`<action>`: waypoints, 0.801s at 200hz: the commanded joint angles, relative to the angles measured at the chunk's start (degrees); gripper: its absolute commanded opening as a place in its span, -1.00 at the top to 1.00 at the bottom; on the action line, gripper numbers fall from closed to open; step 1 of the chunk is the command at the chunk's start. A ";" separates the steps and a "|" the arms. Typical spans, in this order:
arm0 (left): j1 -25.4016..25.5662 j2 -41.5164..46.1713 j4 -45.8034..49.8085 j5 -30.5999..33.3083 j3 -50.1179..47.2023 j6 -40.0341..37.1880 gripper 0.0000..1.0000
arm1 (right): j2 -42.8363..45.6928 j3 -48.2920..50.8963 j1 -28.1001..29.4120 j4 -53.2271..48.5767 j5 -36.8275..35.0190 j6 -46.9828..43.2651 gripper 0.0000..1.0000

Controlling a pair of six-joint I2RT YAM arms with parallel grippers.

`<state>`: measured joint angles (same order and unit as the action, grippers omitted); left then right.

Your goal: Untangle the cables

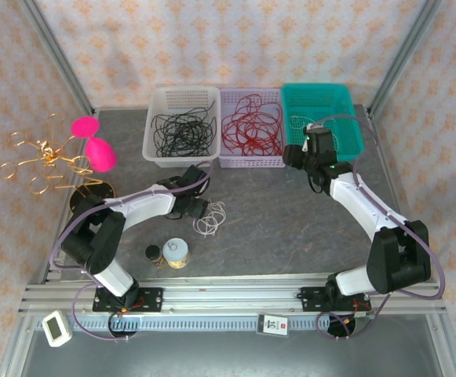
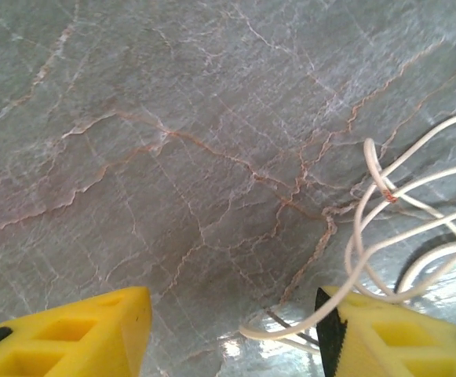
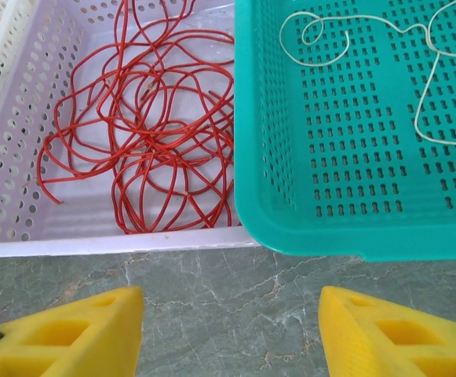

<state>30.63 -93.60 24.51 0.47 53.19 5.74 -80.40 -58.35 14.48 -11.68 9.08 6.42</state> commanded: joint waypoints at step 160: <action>7.89 20.74 0.63 4.42 6.39 -7.68 1.00 | 12.17 9.46 8.51 16.06 27.21 -8.01 -0.35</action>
<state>37.28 -77.97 23.64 3.92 56.49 -0.45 -70.74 -50.85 17.65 -4.14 24.58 3.11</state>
